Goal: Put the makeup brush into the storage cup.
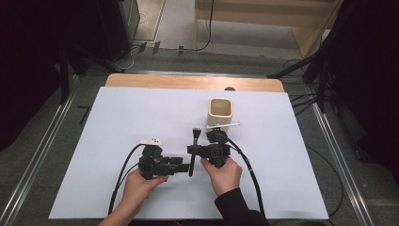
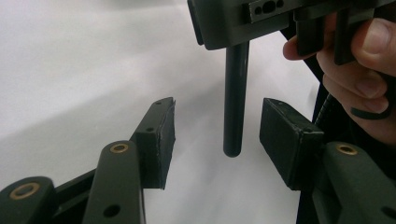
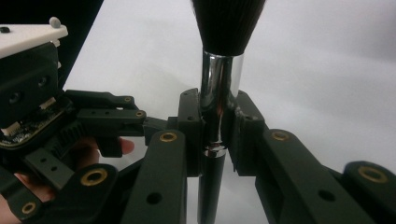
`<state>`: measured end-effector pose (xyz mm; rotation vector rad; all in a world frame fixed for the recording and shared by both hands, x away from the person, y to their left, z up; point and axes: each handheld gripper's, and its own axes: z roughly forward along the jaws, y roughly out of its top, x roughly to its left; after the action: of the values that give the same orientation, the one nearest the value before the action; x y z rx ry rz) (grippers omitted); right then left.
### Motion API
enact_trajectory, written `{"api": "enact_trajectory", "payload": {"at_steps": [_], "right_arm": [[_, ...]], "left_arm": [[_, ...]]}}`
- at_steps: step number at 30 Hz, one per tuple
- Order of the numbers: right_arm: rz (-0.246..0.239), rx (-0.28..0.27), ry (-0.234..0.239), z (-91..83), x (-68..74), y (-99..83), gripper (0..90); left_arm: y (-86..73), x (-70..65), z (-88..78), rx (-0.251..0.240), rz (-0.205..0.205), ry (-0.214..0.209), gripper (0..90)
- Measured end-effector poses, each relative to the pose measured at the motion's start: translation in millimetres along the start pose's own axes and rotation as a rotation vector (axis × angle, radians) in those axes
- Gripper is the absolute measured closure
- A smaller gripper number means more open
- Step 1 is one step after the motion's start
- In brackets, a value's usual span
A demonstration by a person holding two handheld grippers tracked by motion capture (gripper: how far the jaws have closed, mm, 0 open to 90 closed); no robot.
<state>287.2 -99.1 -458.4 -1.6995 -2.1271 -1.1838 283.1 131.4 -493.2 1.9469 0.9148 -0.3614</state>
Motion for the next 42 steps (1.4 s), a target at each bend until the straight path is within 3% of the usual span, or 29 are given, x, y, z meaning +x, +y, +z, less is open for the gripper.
{"api": "enact_trajectory", "payload": {"at_steps": [10,25,42], "right_arm": [[-0.065,0.044,-0.013,1.4,0.9,1.3,78.6],[-0.109,0.088,-0.008,-0.3,-4.4,5.6,78.7],[-0.165,0.132,0.016,-2.6,-10.4,11.3,78.6]], "left_arm": [[4.5,4.5,-7.1,0.030,-0.003,-0.019,45.7],[9.7,9.7,-15.8,0.099,0.017,-0.032,44.8],[13.6,15.0,-30.8,0.163,0.100,-0.001,42.7]]}}
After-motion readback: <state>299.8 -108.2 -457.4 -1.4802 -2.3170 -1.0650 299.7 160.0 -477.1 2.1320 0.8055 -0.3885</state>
